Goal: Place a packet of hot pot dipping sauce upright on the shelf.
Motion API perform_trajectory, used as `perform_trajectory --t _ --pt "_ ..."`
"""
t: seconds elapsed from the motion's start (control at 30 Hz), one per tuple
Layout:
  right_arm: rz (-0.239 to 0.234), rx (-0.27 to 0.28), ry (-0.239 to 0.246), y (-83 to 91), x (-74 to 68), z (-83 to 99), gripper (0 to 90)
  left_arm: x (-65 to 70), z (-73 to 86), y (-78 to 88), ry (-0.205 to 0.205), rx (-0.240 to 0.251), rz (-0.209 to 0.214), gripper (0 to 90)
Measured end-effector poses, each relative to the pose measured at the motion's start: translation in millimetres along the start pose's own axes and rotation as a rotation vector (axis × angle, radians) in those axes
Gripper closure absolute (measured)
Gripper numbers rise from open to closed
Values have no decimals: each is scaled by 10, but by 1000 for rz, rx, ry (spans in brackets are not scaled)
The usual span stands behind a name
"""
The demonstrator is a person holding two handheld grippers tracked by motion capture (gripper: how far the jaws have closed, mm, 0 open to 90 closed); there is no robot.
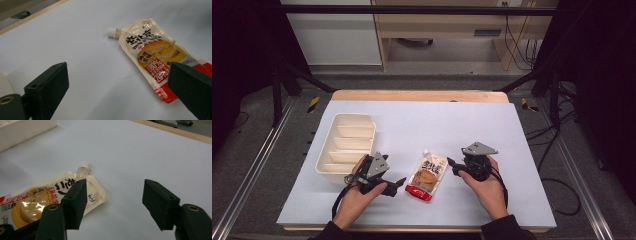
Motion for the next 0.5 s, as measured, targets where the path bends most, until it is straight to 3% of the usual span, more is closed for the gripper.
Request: perform_trajectory --t 0.13,0.37,0.5 --pt "-25 -7 5 -27 -40 -9 461 -36 2 -10 19 2 4 34" --pt "-48 -20 -12 -59 -33 -11 560 -14 -7 -30 8 -2 10 34" --pt "-82 -23 -57 -84 -14 -41 600 -10 6 -44 14 -16 12 36"
Point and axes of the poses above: each handheld gripper's, and its own axes: y roughly backward along the jaws, z roughly out of its underside, x roughly to its right, the point moved 4 cm from there along -y, roughly forward along the jaws, and after that the axes turned 1 degree about z, right-handed, at the moved point
